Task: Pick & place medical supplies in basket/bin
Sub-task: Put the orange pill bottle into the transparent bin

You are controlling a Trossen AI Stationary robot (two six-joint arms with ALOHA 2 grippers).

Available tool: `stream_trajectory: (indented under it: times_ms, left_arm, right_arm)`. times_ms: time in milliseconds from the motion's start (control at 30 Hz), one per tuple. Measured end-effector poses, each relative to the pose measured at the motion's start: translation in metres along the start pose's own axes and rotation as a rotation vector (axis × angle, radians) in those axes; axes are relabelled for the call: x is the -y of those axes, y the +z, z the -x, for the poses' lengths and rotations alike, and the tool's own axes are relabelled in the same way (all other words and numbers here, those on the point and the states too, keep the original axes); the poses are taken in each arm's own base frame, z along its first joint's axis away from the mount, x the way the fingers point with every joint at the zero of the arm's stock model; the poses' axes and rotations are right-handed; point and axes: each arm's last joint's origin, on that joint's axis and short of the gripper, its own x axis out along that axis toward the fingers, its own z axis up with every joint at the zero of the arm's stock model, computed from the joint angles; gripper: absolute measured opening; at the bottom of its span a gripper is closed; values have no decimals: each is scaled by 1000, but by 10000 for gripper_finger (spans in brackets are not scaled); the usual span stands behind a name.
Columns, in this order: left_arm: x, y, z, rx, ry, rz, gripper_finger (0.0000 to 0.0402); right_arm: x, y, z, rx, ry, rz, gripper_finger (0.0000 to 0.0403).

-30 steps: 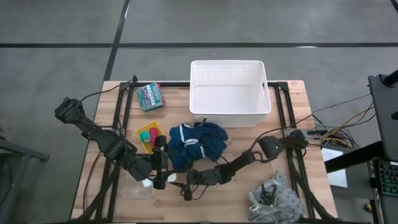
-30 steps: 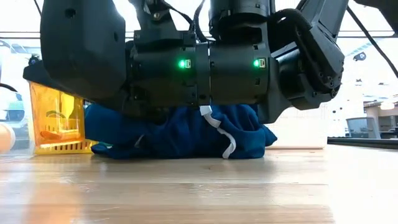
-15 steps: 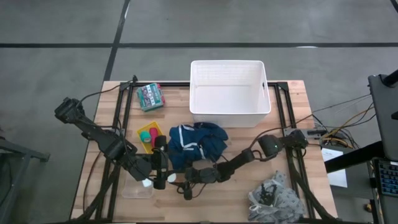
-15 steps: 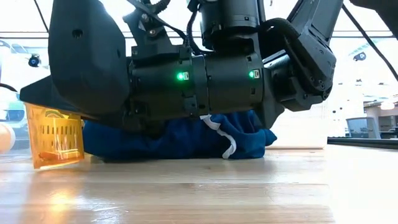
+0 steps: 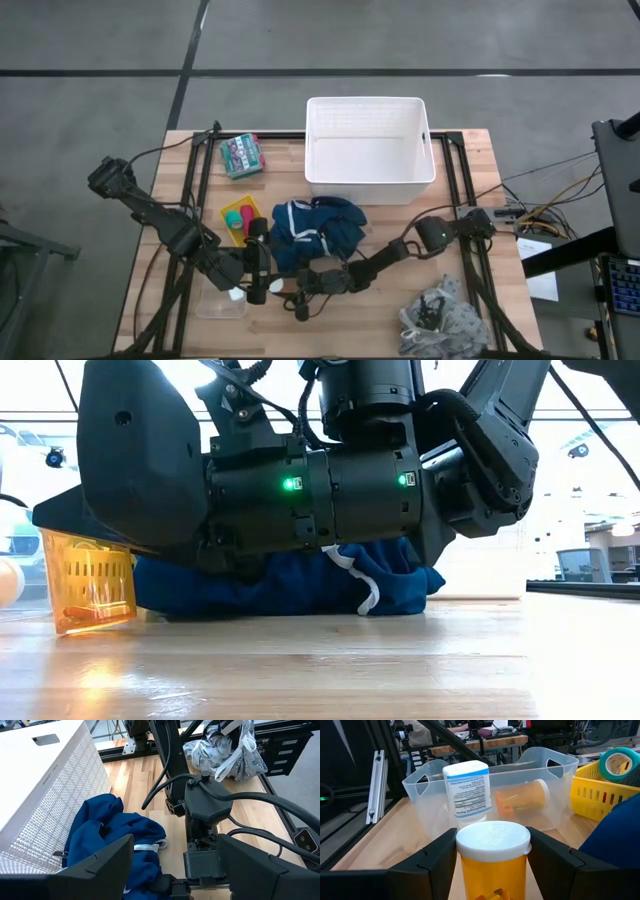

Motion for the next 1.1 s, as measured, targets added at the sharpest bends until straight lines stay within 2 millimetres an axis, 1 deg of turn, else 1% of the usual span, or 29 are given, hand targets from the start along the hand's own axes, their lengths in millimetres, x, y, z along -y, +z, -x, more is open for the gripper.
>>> stream_trajectory:
  times_ms: [367, 467, 667, 800, 933, 1100]
  left_arm:
    - [0, 0, 0, 0, 0, 0, 291]
    - [0, 0, 0, 0, 0, 0, 291]
    - [0, 0, 0, 0, 0, 0, 291]
    - [0, 0, 0, 0, 0, 0, 291]
    - [0, 0, 0, 0, 0, 0, 291]
    - [0, 0, 0, 0, 0, 0, 291]
  right_arm:
    - [-1, 1, -1, 4, 1, -1, 219]
    - [0, 1, -1, 5, -2, -4, 235]
    - [1, 2, -1, 6, -9, -23, 289]
    - [1, 2, -1, 6, -9, -21, 316]
    - [1, 2, -1, 5, -10, -21, 329]
    - [1, 2, -1, 5, -10, -20, 334]
